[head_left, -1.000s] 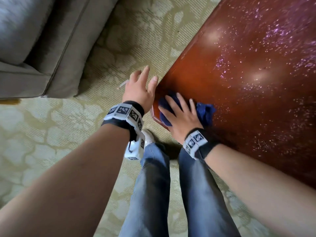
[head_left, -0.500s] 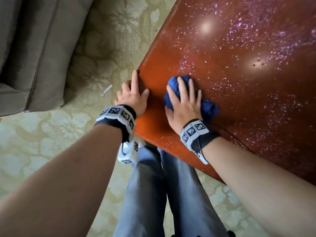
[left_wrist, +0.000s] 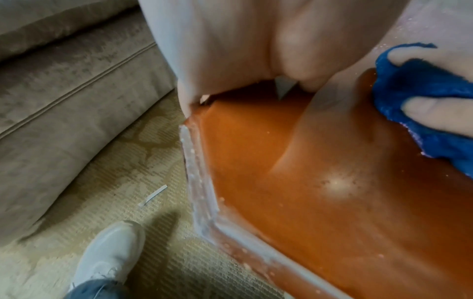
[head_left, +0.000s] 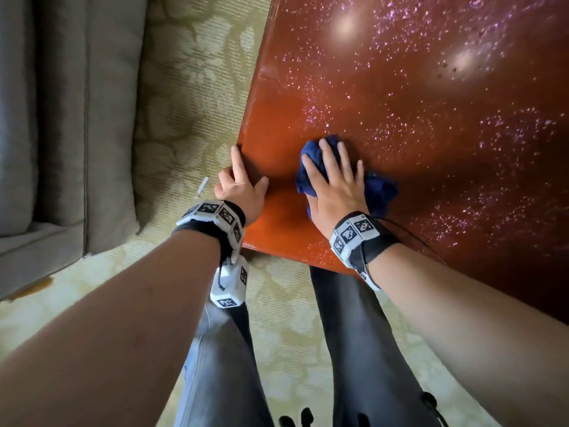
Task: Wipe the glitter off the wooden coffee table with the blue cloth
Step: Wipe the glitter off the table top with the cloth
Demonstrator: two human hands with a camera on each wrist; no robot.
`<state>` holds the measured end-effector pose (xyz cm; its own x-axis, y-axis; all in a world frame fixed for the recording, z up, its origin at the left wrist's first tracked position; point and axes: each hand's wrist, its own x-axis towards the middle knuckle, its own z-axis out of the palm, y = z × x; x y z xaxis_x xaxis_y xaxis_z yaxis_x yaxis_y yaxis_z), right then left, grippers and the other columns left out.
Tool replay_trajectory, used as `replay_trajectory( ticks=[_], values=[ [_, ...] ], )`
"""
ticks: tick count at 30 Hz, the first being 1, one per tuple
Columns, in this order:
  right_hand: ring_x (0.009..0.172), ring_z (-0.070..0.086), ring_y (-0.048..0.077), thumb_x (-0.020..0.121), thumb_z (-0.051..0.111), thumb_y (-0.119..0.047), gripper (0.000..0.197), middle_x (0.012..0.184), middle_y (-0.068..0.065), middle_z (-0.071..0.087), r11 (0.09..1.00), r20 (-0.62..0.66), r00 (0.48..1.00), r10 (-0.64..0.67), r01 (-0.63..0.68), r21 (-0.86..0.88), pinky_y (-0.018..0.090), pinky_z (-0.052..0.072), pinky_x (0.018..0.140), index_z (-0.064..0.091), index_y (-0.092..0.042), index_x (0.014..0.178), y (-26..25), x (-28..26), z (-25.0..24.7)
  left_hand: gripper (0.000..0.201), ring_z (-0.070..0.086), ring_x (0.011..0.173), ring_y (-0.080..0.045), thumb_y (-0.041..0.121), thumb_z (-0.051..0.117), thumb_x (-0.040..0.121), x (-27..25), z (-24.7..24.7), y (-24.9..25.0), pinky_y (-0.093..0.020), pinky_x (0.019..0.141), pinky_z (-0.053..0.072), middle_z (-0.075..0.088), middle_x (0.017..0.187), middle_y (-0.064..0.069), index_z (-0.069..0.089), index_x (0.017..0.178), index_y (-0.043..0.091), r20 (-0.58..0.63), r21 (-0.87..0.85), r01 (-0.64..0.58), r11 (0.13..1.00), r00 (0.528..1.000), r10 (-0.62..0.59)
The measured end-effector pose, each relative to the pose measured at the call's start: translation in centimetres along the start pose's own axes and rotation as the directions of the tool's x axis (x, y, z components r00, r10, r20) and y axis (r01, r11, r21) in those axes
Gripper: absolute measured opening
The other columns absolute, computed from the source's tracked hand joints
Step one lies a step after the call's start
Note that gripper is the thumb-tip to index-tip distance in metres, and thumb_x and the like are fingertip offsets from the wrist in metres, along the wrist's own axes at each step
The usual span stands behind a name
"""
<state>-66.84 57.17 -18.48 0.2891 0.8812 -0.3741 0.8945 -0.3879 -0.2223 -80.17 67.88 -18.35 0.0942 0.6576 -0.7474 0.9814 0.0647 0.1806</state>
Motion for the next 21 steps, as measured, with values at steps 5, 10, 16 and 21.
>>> replay_trajectory(
  ticks=[5,10,16,21],
  values=[
    [0.141,0.016,0.039,0.082,0.053,-0.027,0.064,0.154,0.012,0.022,0.965,-0.093,0.963,0.252,-0.244,0.095,0.064,0.019,0.106,0.035,-0.023,0.144,-3.4,0.1,1.1,0.081,0.042,0.127,-0.040,0.041,0.043,0.099,1.8,-3.0,-2.3,-0.047,0.105,0.035,0.026,0.150,-0.019,-0.021,0.148,0.037,0.242,0.043,-0.207,0.977,0.951,0.190],
    [0.142,0.012,0.038,0.082,0.052,-0.035,0.070,0.156,0.010,0.015,0.869,-0.113,0.871,0.479,-0.452,0.201,0.059,0.015,0.110,0.026,-0.024,0.147,-8.7,0.1,3.0,0.075,0.056,0.118,-0.033,0.026,0.047,0.099,3.8,-5.2,-3.9,-0.039,0.099,0.043,0.050,0.140,-0.012,-0.006,0.152,0.040,0.282,-0.005,-0.383,0.924,0.886,0.369],
    [0.144,0.006,0.034,0.079,0.051,-0.031,0.075,0.158,0.008,0.010,0.850,-0.089,0.862,0.499,-0.466,0.246,0.056,0.009,0.112,0.022,-0.026,0.148,-14.3,-0.9,4.5,0.060,0.055,0.118,-0.030,0.039,0.035,0.102,4.0,-5.6,-3.5,-0.032,0.097,0.042,0.051,0.140,-0.012,0.005,0.154,0.035,0.267,-0.132,-0.385,0.913,0.874,0.407],
    [0.144,0.005,0.034,0.077,0.052,-0.028,0.080,0.158,0.009,0.007,0.894,-0.080,0.913,0.399,-0.368,0.255,0.054,0.010,0.113,0.018,-0.022,0.149,-15.7,-2.1,5.1,0.091,0.044,0.134,-0.021,0.088,0.024,0.065,6.1,-4.3,-5.1,-0.048,0.108,0.037,0.041,0.150,0.006,0.016,0.147,0.050,0.323,-0.300,-0.324,0.897,0.851,0.415]
  ],
)
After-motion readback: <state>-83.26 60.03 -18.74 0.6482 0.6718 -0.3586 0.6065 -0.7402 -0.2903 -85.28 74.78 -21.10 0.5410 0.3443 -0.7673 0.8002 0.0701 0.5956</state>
